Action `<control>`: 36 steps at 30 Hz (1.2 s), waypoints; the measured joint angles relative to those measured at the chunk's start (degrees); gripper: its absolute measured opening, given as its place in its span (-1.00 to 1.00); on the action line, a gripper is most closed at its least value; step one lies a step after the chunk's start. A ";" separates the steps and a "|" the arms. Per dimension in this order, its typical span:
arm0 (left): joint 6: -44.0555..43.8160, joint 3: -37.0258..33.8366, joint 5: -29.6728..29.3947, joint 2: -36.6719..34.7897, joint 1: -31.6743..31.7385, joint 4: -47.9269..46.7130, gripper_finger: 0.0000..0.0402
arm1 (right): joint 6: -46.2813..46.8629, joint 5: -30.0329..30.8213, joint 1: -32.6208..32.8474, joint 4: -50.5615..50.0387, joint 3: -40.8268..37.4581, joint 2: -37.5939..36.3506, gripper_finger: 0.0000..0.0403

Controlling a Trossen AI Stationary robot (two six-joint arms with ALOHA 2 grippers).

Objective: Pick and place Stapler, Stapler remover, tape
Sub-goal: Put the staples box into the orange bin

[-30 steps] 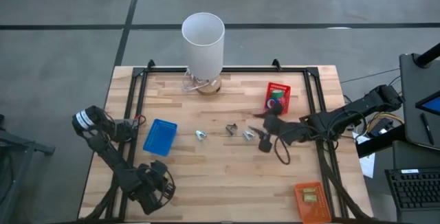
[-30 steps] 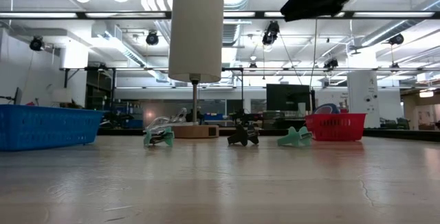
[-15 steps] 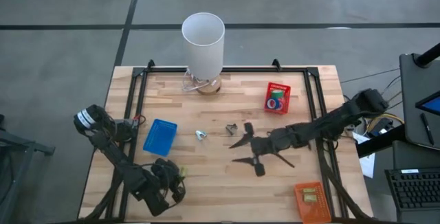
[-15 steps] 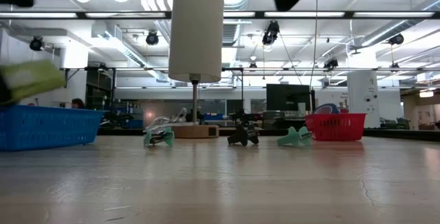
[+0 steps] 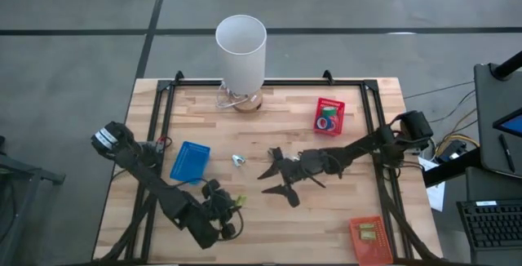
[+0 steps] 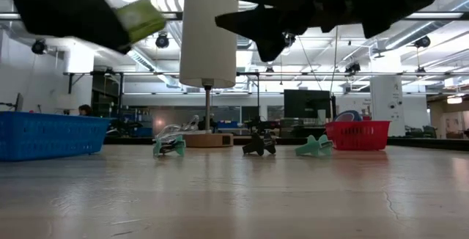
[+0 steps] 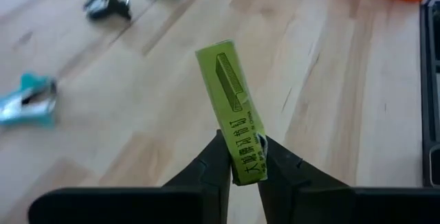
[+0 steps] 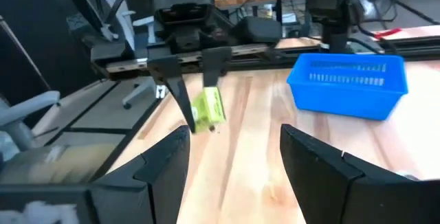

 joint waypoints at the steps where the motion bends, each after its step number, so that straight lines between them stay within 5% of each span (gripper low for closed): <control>1: 2.04 0.10 0.00 0.02 0.60 1.17 -0.72 | 0.06 -0.17 0.03 0.12 0.57 0.55 0.09; 19: 21.11 0.18 0.72 -0.24 4.93 13.27 -0.73 | 0.29 -5.74 0.11 -1.90 6.85 3.92 0.09; 36: 25.79 1.71 -1.41 -0.63 6.01 13.69 -0.72 | -0.26 -6.52 0.24 -2.28 7.03 4.06 -0.07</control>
